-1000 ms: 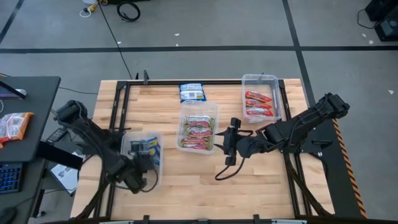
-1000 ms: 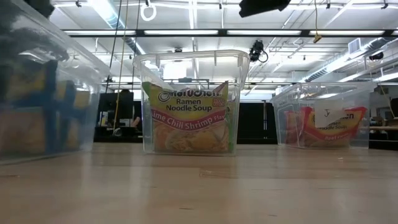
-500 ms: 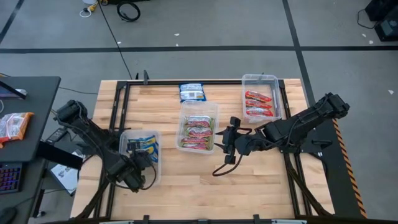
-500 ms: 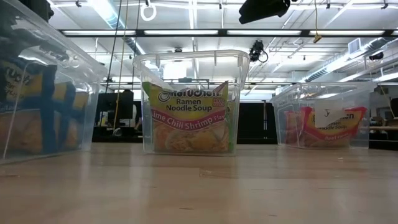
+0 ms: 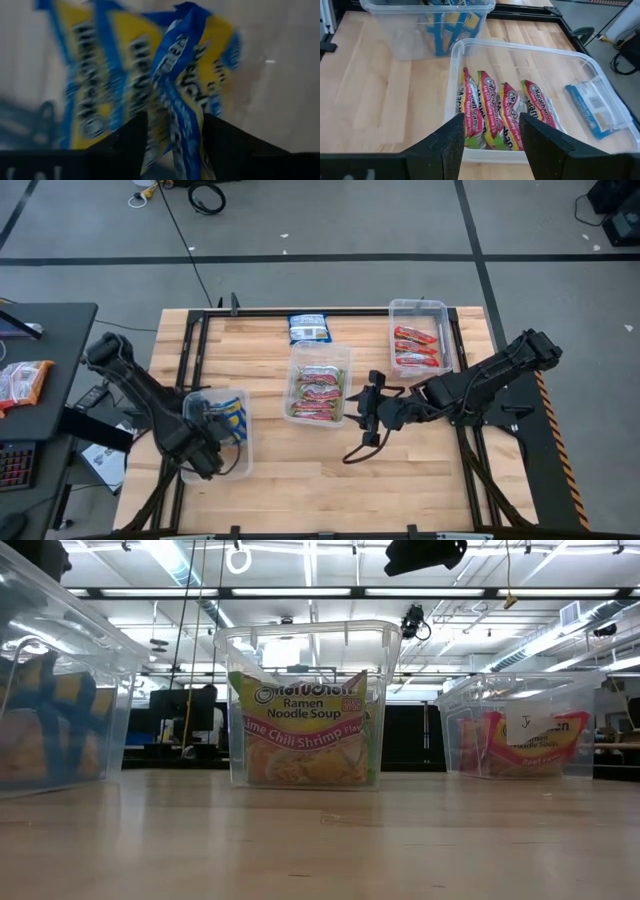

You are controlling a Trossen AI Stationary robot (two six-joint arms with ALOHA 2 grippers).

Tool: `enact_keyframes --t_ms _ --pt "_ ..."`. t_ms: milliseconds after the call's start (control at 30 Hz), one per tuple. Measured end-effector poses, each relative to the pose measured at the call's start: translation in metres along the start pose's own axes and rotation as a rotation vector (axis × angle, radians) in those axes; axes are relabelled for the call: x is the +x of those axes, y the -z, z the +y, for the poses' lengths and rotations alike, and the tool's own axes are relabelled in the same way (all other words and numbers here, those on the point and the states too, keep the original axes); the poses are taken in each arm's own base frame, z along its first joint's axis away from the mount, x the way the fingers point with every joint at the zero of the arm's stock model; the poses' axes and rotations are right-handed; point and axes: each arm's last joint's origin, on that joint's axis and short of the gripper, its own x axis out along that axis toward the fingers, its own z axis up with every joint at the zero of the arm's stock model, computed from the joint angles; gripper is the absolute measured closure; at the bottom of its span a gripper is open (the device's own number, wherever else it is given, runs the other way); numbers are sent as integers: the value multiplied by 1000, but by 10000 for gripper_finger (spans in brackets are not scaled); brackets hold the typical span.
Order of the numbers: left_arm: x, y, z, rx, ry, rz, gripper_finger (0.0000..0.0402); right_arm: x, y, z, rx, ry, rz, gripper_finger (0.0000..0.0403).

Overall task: Sort Maruchan noodles
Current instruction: Put the blue noodle pack into the bottom transparent container

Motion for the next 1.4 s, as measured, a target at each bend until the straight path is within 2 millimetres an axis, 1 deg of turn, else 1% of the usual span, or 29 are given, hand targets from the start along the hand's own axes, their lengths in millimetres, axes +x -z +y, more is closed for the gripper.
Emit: enact_keyframes --t_ms 67,167,300,367,467,600,667,733,833,933,1067,1167,1233,1333,1400 --pt "-4 4 9 -14 -31 16 203 0 0 1 -1 -6 1 211" --pt "-9 6 20 -38 -54 20 197 0 0 1 -1 -6 1 211" --pt "-22 -2 28 -64 -20 -52 196 0 0 0 -2 -5 2 211" --pt "-32 -11 30 -60 -18 -112 196 1 0 -1 0 0 4 211" --pt "-53 -28 36 -44 -52 -271 196 2 2 -5 -15 15 32 211" --pt "-82 -53 51 -71 -184 -522 195 3 16 -18 -109 87 179 211" --pt "-92 -65 61 -70 -243 -570 194 4 23 -28 -133 151 261 211" --pt "-96 -76 71 -54 -277 -573 191 5 29 -41 -144 222 336 211" --pt "-90 -94 87 -34 -305 -567 182 12 31 -61 -133 311 384 211" --pt "-76 -113 108 -3 -268 -540 171 24 32 -78 -150 332 378 211" --pt "-51 -135 147 16 -213 -511 167 42 40 -101 -249 340 355 211" --pt "-34 -144 179 2 -245 -514 174 53 51 -124 -327 416 365 211" --pt "-22 -148 196 -20 -260 -518 181 59 55 -142 -339 485 357 211" --pt "-7 -152 220 -82 -225 -550 190 66 62 -167 -295 542 296 211" --pt "3 -156 232 -130 -179 -576 193 70 65 -183 -254 513 217 211"
